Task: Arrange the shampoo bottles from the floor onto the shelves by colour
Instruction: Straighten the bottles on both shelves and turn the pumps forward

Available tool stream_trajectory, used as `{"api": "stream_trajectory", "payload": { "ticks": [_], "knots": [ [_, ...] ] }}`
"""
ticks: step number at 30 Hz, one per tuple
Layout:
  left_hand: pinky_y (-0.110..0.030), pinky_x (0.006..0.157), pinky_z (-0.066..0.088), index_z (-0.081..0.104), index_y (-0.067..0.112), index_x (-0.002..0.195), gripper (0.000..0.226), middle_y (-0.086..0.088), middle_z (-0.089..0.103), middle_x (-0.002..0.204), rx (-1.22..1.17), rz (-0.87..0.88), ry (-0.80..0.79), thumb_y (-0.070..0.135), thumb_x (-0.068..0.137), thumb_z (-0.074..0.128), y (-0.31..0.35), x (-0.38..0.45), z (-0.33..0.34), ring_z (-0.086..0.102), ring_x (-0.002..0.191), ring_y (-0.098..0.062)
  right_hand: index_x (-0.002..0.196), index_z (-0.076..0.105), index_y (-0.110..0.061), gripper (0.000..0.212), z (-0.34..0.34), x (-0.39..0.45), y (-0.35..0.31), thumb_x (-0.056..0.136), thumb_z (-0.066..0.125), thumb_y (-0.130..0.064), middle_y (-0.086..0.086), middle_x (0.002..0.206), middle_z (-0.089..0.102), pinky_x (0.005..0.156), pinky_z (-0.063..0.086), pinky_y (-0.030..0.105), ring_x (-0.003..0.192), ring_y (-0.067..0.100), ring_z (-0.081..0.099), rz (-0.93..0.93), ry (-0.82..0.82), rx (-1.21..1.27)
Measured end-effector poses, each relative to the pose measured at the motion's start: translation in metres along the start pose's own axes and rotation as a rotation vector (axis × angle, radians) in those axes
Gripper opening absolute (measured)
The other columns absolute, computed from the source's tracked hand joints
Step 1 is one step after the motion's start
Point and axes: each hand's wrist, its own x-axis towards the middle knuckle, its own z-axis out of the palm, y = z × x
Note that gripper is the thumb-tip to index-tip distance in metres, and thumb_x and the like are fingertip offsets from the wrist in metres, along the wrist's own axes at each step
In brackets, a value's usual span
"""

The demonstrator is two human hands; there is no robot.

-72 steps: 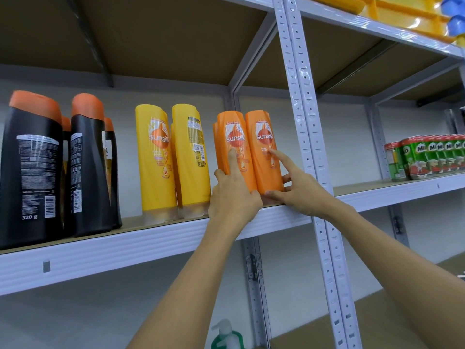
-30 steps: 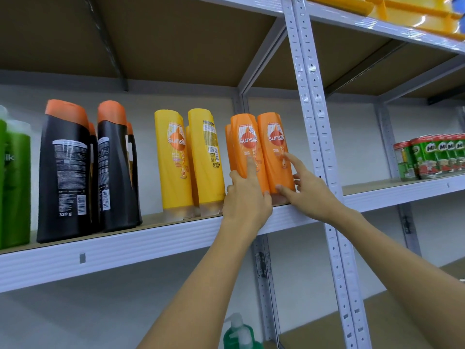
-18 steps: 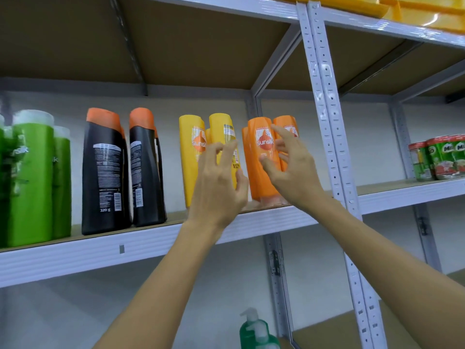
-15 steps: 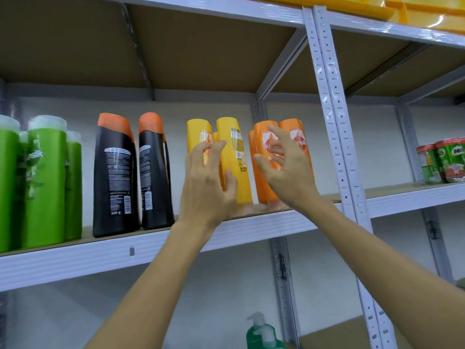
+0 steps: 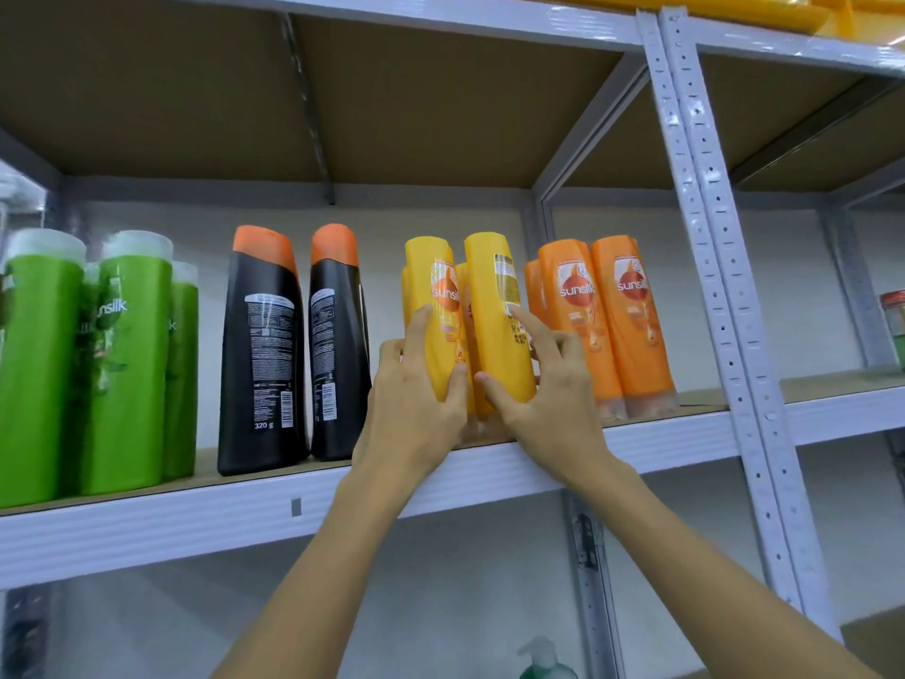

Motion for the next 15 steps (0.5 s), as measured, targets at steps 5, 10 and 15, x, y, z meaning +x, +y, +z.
{"api": "stream_trajectory", "payload": {
  "ticks": [5, 10, 15],
  "knots": [
    [-0.039, 0.094, 0.043, 0.019, 0.038, 0.155, 0.071, -0.008, 0.047, 0.119, 0.008, -0.019, -0.018, 0.033, 0.097, 0.059, 0.0001, 0.0006, -0.0005, 0.054, 0.101, -0.026, 0.148, 0.039, -0.037, 0.073, -0.0015, 0.0027, 0.0002, 0.084, 0.071, -0.047, 0.002, 0.119, 0.049, 0.093, 0.054, 0.039, 0.106, 0.02, 0.056, 0.048, -0.046, -0.013],
    [-0.034, 0.093, 0.038, 0.017, 0.032, 0.157, 0.071, -0.013, 0.049, 0.125, -0.021, -0.038, -0.053, 0.025, 0.099, 0.057, -0.0003, 0.0038, -0.0002, 0.054, 0.111, -0.029, 0.148, 0.038, -0.037, 0.068, -0.0021, 0.0042, 0.0005, 0.085, 0.062, -0.048, 0.003, 0.116, 0.059, 0.088, 0.056, 0.044, 0.1, 0.018, 0.059, 0.076, -0.049, 0.005],
    [-0.029, 0.092, 0.035, 0.012, 0.034, 0.157, 0.077, -0.008, 0.042, 0.13, -0.013, -0.047, -0.071, 0.031, 0.097, 0.061, -0.0001, 0.0019, 0.0003, 0.05, 0.107, -0.023, 0.147, 0.039, -0.035, 0.068, -0.0059, 0.0037, -0.0017, 0.088, 0.072, -0.041, 0.002, 0.109, 0.058, 0.084, 0.055, 0.039, 0.094, 0.018, 0.058, 0.087, -0.052, -0.007]
  ]
}}
